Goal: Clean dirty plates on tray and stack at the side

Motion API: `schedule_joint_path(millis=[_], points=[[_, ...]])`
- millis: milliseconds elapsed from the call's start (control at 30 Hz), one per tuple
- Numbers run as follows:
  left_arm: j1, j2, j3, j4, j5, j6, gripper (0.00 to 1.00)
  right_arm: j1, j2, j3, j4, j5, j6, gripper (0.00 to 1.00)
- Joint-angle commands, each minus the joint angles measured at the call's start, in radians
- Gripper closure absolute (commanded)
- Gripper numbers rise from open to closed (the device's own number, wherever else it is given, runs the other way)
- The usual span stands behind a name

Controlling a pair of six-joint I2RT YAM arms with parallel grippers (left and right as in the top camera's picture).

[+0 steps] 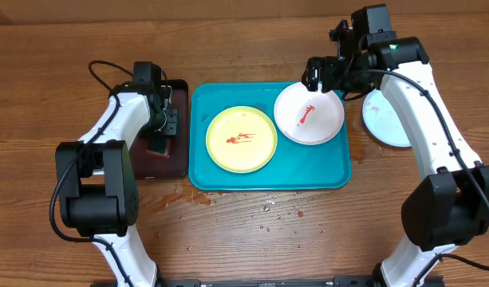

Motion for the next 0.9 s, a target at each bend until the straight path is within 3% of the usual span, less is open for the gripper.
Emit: schedule_joint_path(millis=[0,167,267,400,433,600,867], points=[[0.006,0.025,-0.004,0.010,0.008,0.005,0.56,-0.003,-0.028,0.024,-0.002,0.000,-0.008,0.00],[0.006,0.026,-0.004,0.020,0.008,0.005,0.66,-0.003,-0.028,0.024,-0.005,0.000,-0.008,0.00],[0.006,0.026,-0.004,0.023,0.008,0.004,0.82,-0.003,-0.028,0.024,-0.004,0.000,-0.008,0.00],[0.006,0.026,-0.004,0.021,0.009,-0.005,0.89,-0.003,-0.028,0.024,-0.005,0.000,-0.008,0.00],[0.006,0.026,-0.003,0.018,0.008,-0.006,0.95,-0.003,-0.028,0.024,-0.005,0.000,-0.008,0.00],[0.006,0.025,0.039,-0.041,0.004,-0.034,0.96,-0.003,-0.028,0.025,-0.005,0.000,-0.008,0.00],[0.004,-0.019,0.275,-0.206,-0.072,-0.082,0.96,-0.003,-0.028,0.025,-0.018,0.000,-0.008,0.00]])
